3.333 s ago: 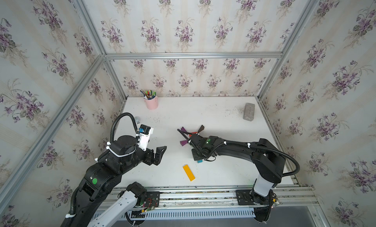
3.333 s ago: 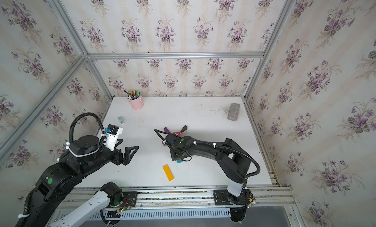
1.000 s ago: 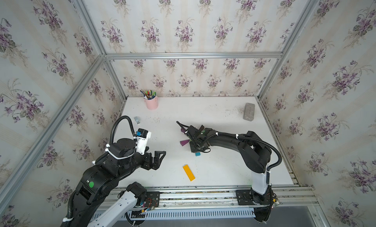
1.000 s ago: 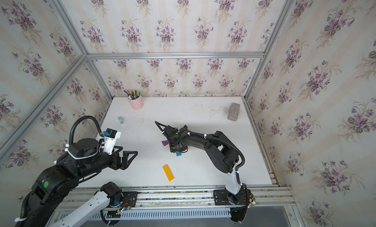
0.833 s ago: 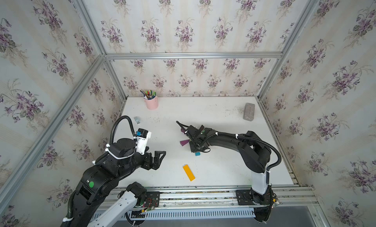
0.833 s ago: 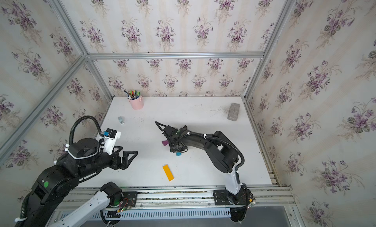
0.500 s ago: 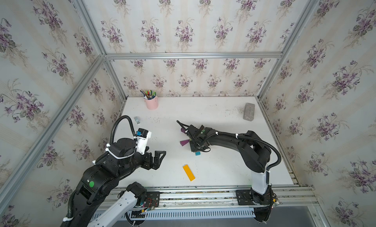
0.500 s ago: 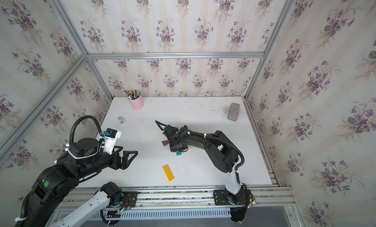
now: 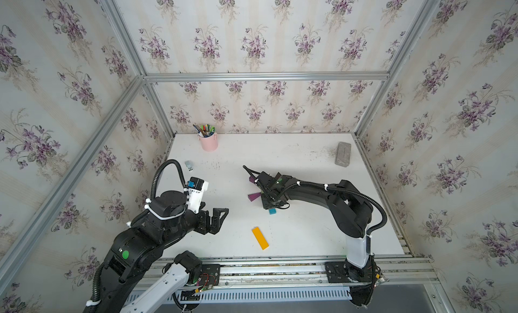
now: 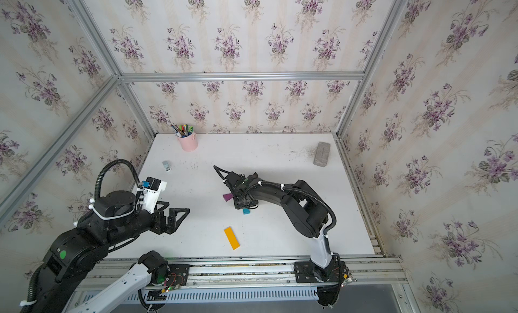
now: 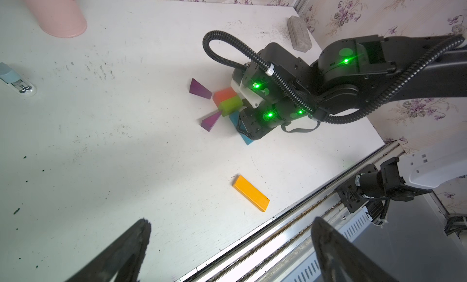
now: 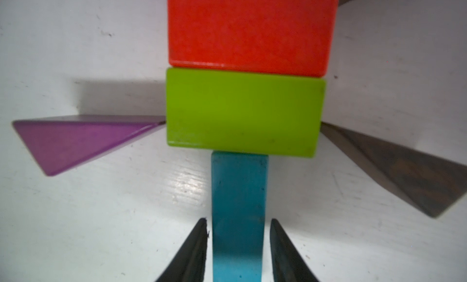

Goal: Assemble a small pinwheel with building blocks
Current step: Assemble the building block at the center of the board.

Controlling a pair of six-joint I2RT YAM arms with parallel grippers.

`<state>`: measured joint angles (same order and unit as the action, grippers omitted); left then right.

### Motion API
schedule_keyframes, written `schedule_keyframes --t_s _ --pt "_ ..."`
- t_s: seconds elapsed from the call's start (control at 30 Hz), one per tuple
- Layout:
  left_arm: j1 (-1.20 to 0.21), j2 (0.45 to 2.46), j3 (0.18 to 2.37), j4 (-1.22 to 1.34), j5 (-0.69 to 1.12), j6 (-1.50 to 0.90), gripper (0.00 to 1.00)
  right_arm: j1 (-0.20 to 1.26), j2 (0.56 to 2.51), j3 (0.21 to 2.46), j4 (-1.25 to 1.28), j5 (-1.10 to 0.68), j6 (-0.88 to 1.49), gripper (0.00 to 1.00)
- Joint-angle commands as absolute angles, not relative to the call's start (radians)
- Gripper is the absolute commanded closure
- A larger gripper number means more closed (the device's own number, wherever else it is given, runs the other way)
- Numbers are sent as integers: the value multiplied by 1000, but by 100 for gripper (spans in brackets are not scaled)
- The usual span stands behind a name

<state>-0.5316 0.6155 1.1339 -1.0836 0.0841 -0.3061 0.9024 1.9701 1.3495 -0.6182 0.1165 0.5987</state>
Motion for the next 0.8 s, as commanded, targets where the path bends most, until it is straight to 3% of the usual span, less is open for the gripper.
schedule_keyframes --t_s 0.0,0.23,0.47,0.6,0.77 --pt "-532 615 1138 -1068 92 -306 0 901 1968 1353 -638 132 610 56" --pt "-532 620 1138 -1055 94 -307 0 911 1896 1348 -627 114 600 52" --pt "-532 636 1167 -1050 103 -250 1 1001 1674 1288 -648 178 559 47" --pt "-532 632 1185 -1097 108 -226 1 1064 1538 1112 -616 112 664 48" --pt "-531 623 1227 -1158 161 -263 1 1207 1579 1088 -675 123 778 45"
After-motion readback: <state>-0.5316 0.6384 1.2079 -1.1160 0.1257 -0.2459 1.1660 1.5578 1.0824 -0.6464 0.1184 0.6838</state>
